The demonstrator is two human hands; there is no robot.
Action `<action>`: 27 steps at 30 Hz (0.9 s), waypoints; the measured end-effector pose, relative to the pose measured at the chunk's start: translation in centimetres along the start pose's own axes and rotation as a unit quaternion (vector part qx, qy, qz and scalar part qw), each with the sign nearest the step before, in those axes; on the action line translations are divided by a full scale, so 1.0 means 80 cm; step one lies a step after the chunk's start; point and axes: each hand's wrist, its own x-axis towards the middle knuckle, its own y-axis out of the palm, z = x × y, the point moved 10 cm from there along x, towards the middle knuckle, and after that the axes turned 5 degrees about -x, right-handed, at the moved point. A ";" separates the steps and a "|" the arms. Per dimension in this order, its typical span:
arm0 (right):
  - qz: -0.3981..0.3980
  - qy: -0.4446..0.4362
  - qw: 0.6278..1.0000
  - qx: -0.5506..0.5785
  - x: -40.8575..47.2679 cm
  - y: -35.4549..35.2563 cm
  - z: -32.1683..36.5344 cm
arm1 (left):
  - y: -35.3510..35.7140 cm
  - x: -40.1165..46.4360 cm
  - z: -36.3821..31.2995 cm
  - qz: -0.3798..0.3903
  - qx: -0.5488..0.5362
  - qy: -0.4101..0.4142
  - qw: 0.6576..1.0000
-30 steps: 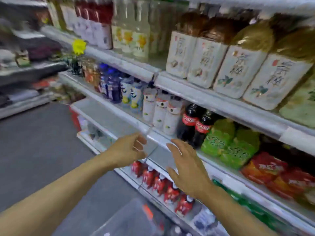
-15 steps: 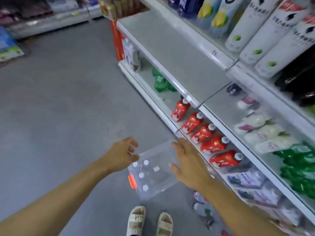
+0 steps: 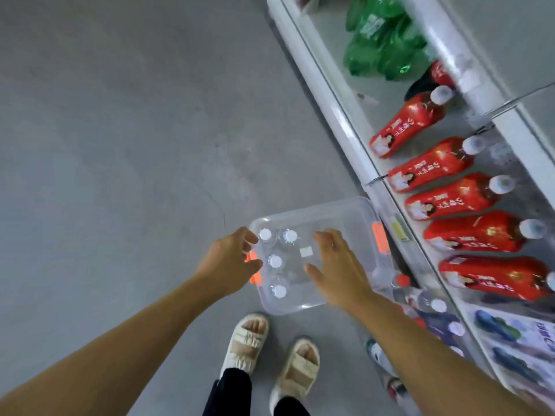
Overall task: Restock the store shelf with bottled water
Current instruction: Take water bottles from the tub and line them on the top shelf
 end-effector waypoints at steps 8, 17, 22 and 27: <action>-0.017 0.006 0.999 0.048 0.103 0.133 -0.052 | 0.075 0.121 0.061 -0.029 0.021 0.002 0.999; -0.061 0.004 0.983 0.175 0.189 0.232 -0.107 | 0.119 0.194 0.094 -0.088 0.067 0.033 0.993; -0.129 -0.017 0.955 0.265 0.202 0.237 -0.110 | 0.122 0.206 0.090 -0.109 0.074 0.054 0.990; -0.170 0.045 0.920 0.350 0.188 0.190 -0.153 | 0.124 0.192 0.065 -0.100 0.083 0.071 0.989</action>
